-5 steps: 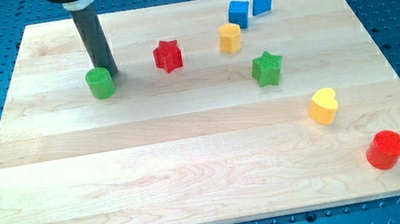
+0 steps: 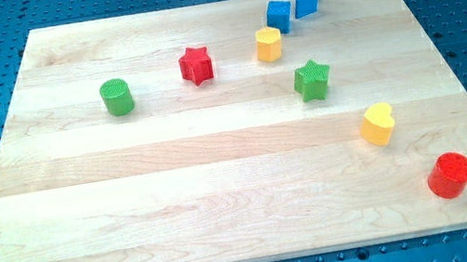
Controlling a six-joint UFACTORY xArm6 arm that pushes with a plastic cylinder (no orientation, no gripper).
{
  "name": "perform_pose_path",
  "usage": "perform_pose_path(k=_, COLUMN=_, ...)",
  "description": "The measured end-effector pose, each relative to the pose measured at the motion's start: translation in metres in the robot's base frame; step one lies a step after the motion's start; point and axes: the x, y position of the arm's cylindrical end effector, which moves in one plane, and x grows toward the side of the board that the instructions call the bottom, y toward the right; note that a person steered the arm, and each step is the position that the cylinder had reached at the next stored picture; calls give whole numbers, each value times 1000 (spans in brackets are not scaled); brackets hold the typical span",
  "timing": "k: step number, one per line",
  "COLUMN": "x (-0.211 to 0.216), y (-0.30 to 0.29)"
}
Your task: Place the blue cube in between the red star and the green circle
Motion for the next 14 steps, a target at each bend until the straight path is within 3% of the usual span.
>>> perform_pose_path(k=1, x=3, y=10)
perform_pose_path(k=2, x=34, y=-41)
perform_pose_path(k=3, x=90, y=-87)
perform_pose_path(k=4, x=101, y=-141)
perform_pose_path(k=7, x=30, y=-173)
perform_pose_path(k=9, x=24, y=-190)
perform_pose_path(k=10, x=104, y=-303)
perform_pose_path(k=11, x=116, y=-298)
perform_pose_path(k=12, x=100, y=-243)
perform_pose_path(k=13, x=137, y=-276)
perform_pose_path(k=14, x=135, y=-281)
